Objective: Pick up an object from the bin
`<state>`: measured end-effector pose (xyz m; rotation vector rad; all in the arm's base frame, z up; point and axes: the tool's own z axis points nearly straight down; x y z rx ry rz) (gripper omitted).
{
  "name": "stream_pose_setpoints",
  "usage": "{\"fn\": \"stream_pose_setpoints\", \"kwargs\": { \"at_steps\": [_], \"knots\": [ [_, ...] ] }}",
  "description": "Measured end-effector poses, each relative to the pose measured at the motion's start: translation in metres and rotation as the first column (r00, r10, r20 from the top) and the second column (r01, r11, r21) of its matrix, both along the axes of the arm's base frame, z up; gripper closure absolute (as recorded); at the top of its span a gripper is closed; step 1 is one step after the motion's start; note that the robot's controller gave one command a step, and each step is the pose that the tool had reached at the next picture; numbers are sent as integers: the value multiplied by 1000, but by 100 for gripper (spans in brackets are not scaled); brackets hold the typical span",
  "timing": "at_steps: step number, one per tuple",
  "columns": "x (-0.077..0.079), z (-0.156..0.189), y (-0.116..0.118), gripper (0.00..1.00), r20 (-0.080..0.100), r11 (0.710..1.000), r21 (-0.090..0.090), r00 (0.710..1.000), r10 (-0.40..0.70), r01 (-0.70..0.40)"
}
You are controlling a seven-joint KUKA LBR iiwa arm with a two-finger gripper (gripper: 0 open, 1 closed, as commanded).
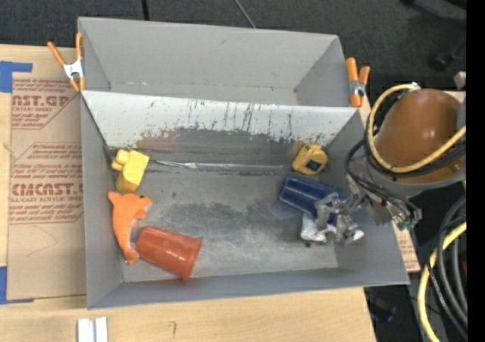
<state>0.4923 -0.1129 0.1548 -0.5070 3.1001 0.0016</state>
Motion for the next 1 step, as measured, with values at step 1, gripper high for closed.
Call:
{"fn": "stream_pose_setpoints", "kwargs": {
  "at_steps": [1],
  "knots": [
    [16, 118, 0, 100, 3, 1000, -1, 1000, 0, 0]
  ]
}}
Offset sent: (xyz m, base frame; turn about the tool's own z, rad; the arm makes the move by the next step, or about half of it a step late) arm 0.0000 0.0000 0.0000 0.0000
